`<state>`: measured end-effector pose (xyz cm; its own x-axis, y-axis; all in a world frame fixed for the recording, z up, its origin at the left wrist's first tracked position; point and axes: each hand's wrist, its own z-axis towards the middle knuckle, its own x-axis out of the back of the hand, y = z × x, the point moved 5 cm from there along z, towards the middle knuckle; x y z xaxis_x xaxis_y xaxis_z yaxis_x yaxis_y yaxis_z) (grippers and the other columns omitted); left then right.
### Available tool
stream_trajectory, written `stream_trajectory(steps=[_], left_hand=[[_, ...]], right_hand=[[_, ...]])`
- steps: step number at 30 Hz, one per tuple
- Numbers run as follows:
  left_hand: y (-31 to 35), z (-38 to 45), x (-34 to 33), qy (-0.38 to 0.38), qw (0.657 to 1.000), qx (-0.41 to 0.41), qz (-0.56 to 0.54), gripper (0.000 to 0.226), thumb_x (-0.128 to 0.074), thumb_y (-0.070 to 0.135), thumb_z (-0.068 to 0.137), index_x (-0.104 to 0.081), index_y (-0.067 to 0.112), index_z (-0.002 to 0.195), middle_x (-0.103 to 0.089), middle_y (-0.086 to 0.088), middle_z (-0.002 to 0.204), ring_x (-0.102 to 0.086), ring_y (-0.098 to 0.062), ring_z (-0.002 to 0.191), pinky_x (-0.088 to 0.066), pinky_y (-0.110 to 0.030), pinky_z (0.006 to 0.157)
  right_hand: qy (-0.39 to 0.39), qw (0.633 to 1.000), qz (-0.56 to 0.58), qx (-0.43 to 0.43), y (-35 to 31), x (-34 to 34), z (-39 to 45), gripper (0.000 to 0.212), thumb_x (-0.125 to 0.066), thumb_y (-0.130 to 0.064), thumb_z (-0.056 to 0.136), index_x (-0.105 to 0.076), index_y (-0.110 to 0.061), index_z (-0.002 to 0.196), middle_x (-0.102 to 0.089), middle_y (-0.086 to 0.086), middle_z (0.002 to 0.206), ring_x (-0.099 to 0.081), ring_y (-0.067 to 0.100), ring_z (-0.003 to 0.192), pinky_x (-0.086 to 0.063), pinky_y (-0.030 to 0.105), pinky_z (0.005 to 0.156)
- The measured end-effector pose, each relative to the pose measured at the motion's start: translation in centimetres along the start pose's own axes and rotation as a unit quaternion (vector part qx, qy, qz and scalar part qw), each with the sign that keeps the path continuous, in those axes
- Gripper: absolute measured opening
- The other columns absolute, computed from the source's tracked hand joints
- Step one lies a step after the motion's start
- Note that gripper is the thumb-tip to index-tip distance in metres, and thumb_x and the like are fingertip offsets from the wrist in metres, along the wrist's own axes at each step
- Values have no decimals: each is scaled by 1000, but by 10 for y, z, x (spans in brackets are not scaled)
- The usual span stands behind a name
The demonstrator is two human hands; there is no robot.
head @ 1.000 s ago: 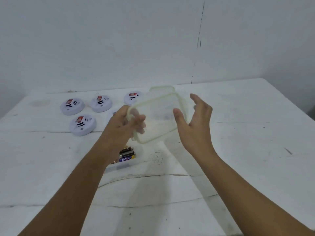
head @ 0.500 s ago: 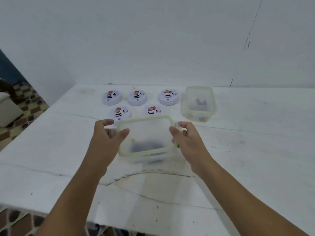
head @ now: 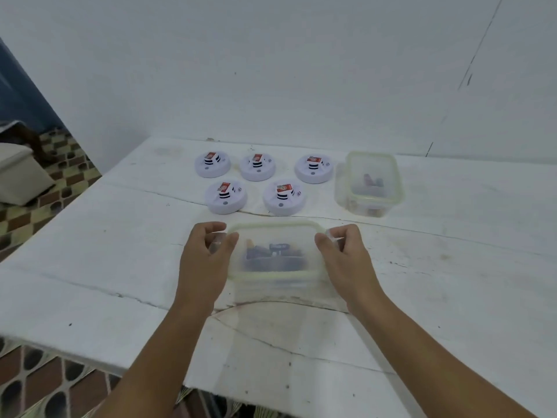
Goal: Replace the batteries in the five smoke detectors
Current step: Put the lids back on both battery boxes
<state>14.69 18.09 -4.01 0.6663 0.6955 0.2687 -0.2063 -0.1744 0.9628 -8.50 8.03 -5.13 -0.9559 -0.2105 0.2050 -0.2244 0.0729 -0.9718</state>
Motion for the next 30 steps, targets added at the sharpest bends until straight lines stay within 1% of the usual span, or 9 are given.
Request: stream_trajectory(steps=[5,8,11,14,18,21,24,26,30], left_hand=[[-3,7,-3,-7,1000,5,-6,20,-67,35,99,-63,29,117,-65,11,108,-62,-11,102,-46,-25,72],[-10,4,-3,-4,998,33,-57,19,-67,35,100,-66,25,116,-68,7,110,-64,-10,98,-47,-23,72],[-14,-2,-6,11,994,48,-100,12,-67,32,100,-70,27,111,-72,12,108,-66,2,95,-47,-19,78],[-12,-5,-6,22,998,27,-53,8,-64,34,101,-71,33,105,-72,21,105,-64,13,92,-46,-16,82],[-10,-5,-5,27,1000,2,4,20,-61,39,103,-75,32,115,-68,31,102,-60,18,98,-45,-14,86],[-10,-5,-4,26,1000,9,-12,25,-61,39,103,-76,28,119,-68,32,103,-61,11,105,-48,-20,95],[-12,-6,-2,1,999,24,-30,33,-61,41,103,-71,25,130,-68,24,123,-60,2,119,-45,-26,107],[-18,-6,-4,-27,999,33,-35,38,-61,41,103,-66,27,138,-66,21,133,-58,0,125,-44,-28,110],[-28,-10,-1,-18,992,76,-101,29,-64,38,101,-70,31,129,-72,15,123,-66,-12,120,-52,-45,108]], right_hand=[[-11,1000,-5,-6,3,-3,-1,20,-59,-40,103,-56,-20,105,-58,-2,93,-54,9,77,-45,24,66],[-14,1000,-10,-4,3,-2,-1,22,-59,-42,103,-56,-21,106,-63,-4,99,-58,8,81,-46,25,67],[-9,1000,-19,5,5,-3,-4,22,-58,-43,103,-56,-22,106,-64,-6,99,-60,7,82,-44,24,66],[0,1000,-9,4,7,-4,-4,21,-57,-42,103,-58,-21,104,-63,-7,96,-58,7,80,-44,23,66],[8,1000,10,-1,9,-5,-4,22,-58,-41,103,-59,-19,103,-63,-5,94,-57,8,79,-46,24,67],[6,1000,16,-3,9,-5,-4,23,-57,-41,104,-59,-19,104,-64,-4,96,-58,8,80,-47,24,68],[-3,1000,20,-12,9,-4,-3,23,-58,-43,103,-61,-21,106,-65,-5,99,-60,8,84,-47,25,70],[-3,1000,27,-11,9,-4,-3,22,-58,-43,103,-62,-22,107,-66,-3,103,-61,9,87,-49,27,73],[-13,998,55,-10,8,-5,-6,19,-59,-43,103,-63,-29,115,-68,-3,109,-64,11,93,-55,36,81]])
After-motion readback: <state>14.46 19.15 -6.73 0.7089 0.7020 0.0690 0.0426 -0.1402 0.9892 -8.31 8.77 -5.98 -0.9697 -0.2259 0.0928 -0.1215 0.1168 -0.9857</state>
